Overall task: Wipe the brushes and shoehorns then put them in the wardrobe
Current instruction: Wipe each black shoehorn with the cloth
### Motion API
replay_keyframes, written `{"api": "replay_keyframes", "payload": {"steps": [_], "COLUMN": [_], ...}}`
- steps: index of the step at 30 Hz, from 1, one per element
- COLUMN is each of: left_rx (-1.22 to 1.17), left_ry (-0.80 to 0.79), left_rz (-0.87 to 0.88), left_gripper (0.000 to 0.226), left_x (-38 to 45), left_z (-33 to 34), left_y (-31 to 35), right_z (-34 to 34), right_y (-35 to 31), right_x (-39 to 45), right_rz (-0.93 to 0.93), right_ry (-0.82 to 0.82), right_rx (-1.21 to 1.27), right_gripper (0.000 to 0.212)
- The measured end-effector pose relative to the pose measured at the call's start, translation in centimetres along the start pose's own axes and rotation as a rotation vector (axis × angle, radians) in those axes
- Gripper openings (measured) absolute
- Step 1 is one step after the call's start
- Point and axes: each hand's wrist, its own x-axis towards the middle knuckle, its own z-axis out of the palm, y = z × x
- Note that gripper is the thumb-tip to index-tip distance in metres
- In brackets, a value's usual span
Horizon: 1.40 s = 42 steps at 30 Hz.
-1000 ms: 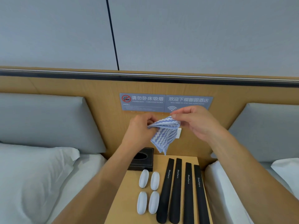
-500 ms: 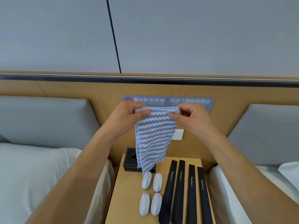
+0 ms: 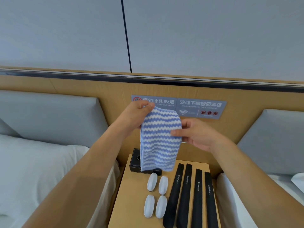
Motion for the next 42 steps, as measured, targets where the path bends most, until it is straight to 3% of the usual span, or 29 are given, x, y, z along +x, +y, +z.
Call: {"api": "replay_keyframes", "payload": {"steps": [4, 8, 11, 13, 15, 18, 21, 28, 31, 36, 42], "left_rx": [-0.005, -0.522, -0.715, -0.619, -0.505, -0.309, -0.265, -0.344, -0.187, -0.027, 0.084], "left_ry": [-0.006, -0.132, -0.277, -0.327, -0.285, -0.157, -0.072, 0.105, 0.192, 0.246, 0.256], "left_rz": [-0.168, -0.468, -0.475, -0.349, -0.264, -0.165, -0.119, -0.105, -0.015, 0.055, 0.07], "left_gripper": [0.049, 0.075, 0.074, 0.052, 0.05, 0.035, 0.014, 0.029, 0.048, 0.015, 0.015], "left_x": [0.3, -0.2, -1.2, -1.6, -1.8, -1.7, -1.4, -1.1, -0.7, 0.1, 0.6], "left_z": [1.0, 2.1, 3.0, 3.6, 4.0, 4.2, 4.2, 3.7, 3.2, 2.1, 1.2], "left_y": [-1.9, -3.7, -5.5, -6.3, -6.5, -6.2, -6.2, -6.1, -6.1, -6.2, -6.2], "right_z": [0.5, 0.5, 0.0, -0.5, -1.0, -1.6, -1.7, -1.2, -1.0, -0.7, -0.5], "right_y": [1.0, 1.3, 1.3, 1.4, 1.4, 1.5, 1.6, 1.5, 1.1, 0.9, 0.7], "right_x": [0.3, 0.3, 0.2, 0.2, 0.2, 0.0, -0.1, 0.9, 1.0, 1.1, 2.4], "right_rz": [0.016, 0.043, 0.068, 0.085, 0.093, 0.129, 0.189, 0.147, 0.051, -0.033, -0.098], "right_ry": [0.099, 0.15, 0.229, 0.264, 0.252, 0.179, 0.153, 0.365, 0.374, 0.281, 0.352], "right_rx": [0.058, 0.188, 0.296, 0.355, 0.339, 0.157, -0.088, -0.054, -0.114, -0.276, -0.352], "right_gripper": [0.017, 0.017, 0.017, 0.02, 0.024, 0.038, 0.045, 0.049, 0.045, 0.039, 0.029]}}
